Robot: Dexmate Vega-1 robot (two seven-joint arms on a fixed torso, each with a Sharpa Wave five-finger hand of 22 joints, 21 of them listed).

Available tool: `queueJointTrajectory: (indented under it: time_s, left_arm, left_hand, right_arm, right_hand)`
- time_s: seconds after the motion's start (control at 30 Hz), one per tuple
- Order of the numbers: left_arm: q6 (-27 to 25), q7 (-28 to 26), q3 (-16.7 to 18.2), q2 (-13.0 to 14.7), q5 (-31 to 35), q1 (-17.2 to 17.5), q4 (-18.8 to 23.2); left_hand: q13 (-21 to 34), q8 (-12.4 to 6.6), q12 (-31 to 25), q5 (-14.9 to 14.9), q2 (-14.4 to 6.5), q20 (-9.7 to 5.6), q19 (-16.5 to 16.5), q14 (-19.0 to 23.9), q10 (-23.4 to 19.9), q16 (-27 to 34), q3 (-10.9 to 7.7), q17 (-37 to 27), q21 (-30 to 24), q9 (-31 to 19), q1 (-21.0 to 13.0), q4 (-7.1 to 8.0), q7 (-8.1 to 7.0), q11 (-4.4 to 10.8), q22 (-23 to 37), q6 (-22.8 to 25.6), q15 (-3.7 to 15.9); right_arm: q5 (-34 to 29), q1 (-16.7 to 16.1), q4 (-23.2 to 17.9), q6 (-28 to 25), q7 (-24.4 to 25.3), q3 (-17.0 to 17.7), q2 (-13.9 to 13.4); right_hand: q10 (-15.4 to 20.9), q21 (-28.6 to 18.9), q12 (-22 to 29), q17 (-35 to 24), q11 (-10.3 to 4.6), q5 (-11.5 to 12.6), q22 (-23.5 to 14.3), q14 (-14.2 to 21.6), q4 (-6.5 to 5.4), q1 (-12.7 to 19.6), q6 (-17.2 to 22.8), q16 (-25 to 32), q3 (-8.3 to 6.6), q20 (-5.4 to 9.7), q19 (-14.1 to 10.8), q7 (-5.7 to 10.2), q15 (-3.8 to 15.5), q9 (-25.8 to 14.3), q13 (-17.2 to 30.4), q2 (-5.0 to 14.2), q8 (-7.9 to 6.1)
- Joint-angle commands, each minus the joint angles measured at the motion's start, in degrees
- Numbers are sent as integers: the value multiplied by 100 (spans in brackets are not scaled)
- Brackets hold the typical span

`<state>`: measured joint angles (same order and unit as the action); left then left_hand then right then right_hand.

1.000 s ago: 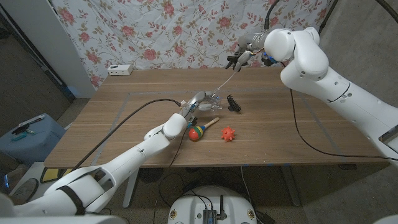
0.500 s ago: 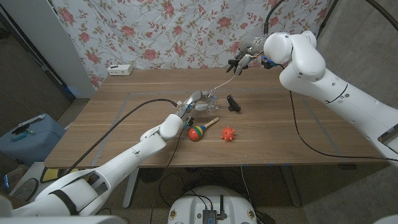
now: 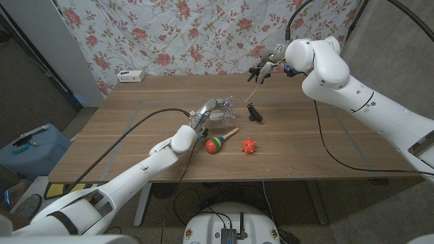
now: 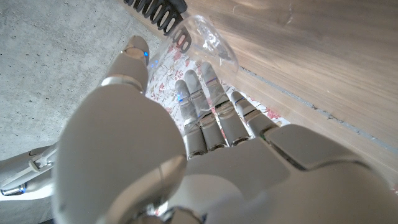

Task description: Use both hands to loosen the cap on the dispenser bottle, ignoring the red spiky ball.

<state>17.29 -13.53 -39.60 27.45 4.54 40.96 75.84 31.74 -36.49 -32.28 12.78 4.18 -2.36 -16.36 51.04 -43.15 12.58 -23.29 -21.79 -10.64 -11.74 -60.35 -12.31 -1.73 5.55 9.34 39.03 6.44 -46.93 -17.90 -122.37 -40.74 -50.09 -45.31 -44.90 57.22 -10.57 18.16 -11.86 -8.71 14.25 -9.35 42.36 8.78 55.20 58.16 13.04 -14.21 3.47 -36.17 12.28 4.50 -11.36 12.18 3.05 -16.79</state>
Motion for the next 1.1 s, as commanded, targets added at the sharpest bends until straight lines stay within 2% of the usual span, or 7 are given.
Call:
queueJointTrajectory:
  time_s: [0.03,0.37,0.57,1.1]
  left_arm:
    - [65,-141,107,91,75,105,67]
    - [364,-509,180,7,173,161,-162]
    - [479,-629,211,-38,183,180,-281]
    - [493,-587,227,-16,105,186,-496]
  left_hand:
    - [10,-20,-20,-11,-1142,-331,15,94,-265,13,-365,-10,9,-9,697,329,-45,246,13,516,302]
    - [-28,-29,18,-15,-1126,-334,8,78,-234,-6,-374,7,8,-9,688,319,-53,269,13,546,309]
    - [-95,-8,92,-14,-1106,-322,1,44,-178,-71,-401,97,6,-5,706,325,-99,224,12,504,307]
    - [-395,240,480,-19,-993,-276,-7,-141,5,-217,-517,582,8,73,827,334,-93,212,15,273,302]
  right_arm:
    - [-160,48,154,64,-32,-111,72]
    - [-333,49,267,113,-53,-181,153]
    - [-419,37,340,124,-71,-196,217]
    - [-531,-30,530,113,9,-199,365]
  right_hand:
    - [342,2,22,-20,-300,2,-8,54,-24,106,88,-36,-23,0,-21,0,862,-28,15,100,-29]
    - [337,5,10,-23,-301,-1,-8,59,-18,125,80,-39,-20,-4,-9,0,866,-28,20,104,-18]
    - [324,6,-2,-15,-301,-3,-7,50,-22,123,73,-59,-21,-11,-5,0,855,-29,26,105,-8]
    - [324,10,-15,-22,-300,-10,-7,62,-22,139,76,-64,-12,-22,17,1,862,-30,46,112,8]
